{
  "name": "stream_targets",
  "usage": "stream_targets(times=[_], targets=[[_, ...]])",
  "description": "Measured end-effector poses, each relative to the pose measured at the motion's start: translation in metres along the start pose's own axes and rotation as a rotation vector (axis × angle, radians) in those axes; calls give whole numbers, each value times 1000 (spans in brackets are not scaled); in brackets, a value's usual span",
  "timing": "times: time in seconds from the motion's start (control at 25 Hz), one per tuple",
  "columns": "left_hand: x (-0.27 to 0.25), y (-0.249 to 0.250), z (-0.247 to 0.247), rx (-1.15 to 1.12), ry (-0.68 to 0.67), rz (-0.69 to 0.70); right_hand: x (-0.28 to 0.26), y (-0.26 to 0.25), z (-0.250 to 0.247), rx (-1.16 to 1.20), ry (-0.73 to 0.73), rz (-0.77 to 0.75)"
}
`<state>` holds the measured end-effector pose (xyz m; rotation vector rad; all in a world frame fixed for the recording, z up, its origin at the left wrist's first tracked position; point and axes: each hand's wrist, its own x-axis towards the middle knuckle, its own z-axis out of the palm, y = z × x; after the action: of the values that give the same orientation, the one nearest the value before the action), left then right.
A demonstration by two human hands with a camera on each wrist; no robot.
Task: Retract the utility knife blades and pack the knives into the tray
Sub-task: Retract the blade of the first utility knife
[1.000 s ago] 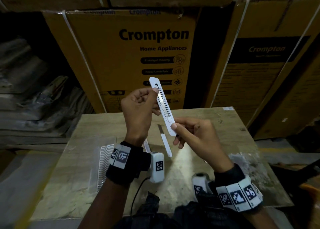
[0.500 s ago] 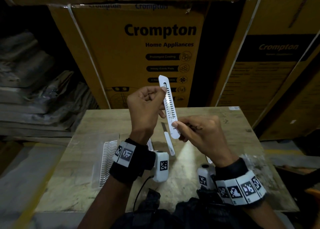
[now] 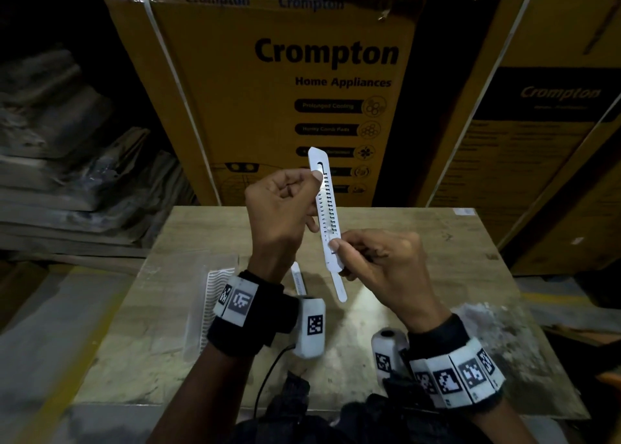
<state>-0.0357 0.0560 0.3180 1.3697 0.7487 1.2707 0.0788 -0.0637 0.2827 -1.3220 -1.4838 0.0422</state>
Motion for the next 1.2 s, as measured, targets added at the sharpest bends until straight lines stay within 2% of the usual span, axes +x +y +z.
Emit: stream_targets(times=[0.16, 0.24, 0.4, 0.64, 0.72, 0.8, 0.88, 0.96, 1.12, 1.2], targets=[[2, -6, -19, -19, -11, 65, 5, -2, 13, 364, -69, 399], [2, -10, -27, -27, -20, 92, 8, -3, 18, 445, -87, 499], [2, -21, -32, -10, -42, 118, 8, -2, 26, 525, -84, 575], [3, -61, -46, 185, -24, 39, 4, 46, 46, 484, -253, 642], [-2, -80, -61, 286, 34, -17, -4, 63, 59, 450, -305, 675], [-12, -98, -79, 383, 94, -117, -14, 77, 73, 428, -335, 728], [-25, -118, -101, 465, 91, -203, -26, 84, 87, 450, -340, 807], [-33, -140, -126, 570, 82, -245, -34, 90, 104, 452, -353, 875], [-42, -175, -177, 842, 118, -242, -46, 99, 140, 446, -375, 974], [-42, -193, -207, 944, 156, -330, -47, 98, 162, 415, -380, 1040]])
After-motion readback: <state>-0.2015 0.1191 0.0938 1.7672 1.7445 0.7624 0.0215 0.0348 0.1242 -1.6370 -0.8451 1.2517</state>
